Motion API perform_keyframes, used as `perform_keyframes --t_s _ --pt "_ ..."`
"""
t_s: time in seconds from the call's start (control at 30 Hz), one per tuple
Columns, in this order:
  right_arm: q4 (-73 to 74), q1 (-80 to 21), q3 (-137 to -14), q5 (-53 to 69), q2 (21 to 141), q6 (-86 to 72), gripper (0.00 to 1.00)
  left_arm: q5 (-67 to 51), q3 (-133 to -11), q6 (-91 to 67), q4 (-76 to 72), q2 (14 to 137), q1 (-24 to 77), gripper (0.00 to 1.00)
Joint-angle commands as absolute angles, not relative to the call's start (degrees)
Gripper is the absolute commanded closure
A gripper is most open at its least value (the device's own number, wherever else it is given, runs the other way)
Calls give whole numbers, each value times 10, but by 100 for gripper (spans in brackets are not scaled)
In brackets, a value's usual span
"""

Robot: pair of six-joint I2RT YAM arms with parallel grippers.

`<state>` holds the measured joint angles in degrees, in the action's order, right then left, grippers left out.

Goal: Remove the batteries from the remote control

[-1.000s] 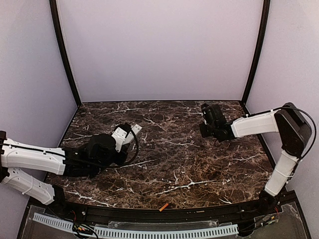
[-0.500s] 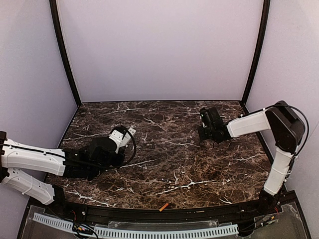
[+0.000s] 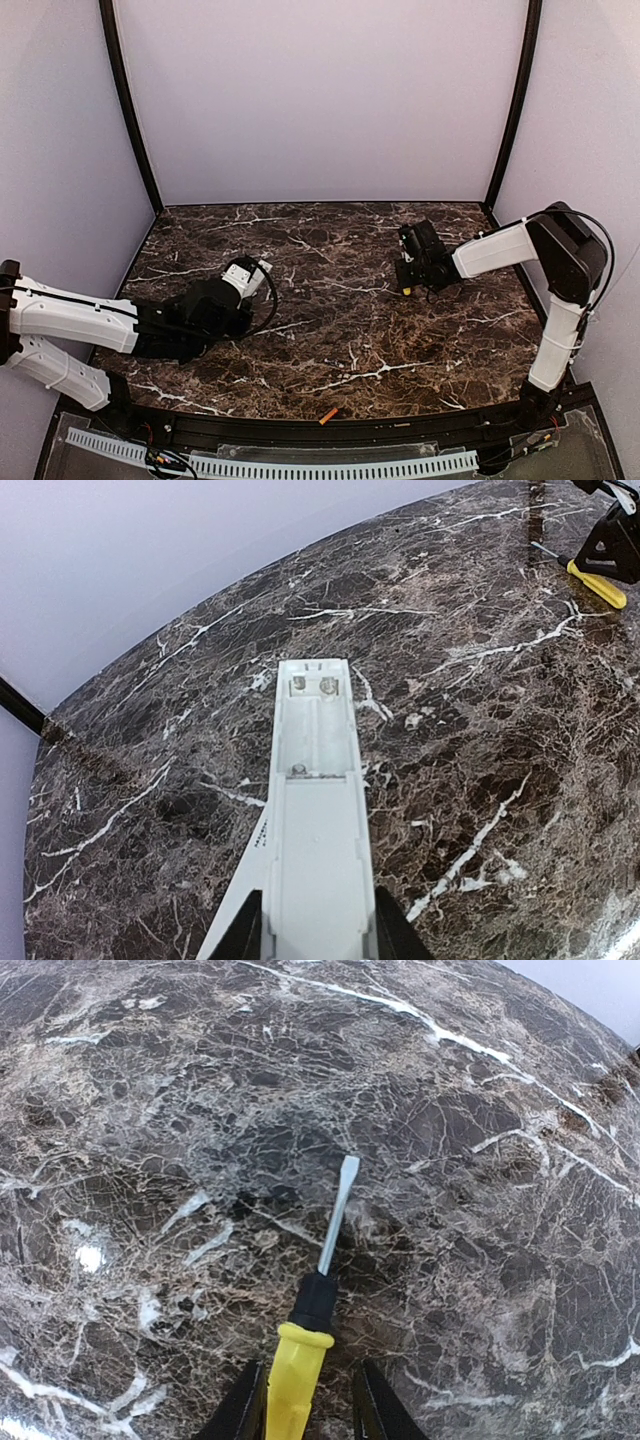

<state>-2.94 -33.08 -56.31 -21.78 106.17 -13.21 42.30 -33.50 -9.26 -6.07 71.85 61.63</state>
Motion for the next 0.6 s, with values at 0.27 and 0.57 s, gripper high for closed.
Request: perform_keyframes --t_s 0.27,0.57 --pt "-7 -328 -543 -212 1004 -131 52 433 -373 -100 -59 751 602 100" --pt "48 -328 -543 -201 917 -137 11 398 -457 -131 -34 830 532 100"
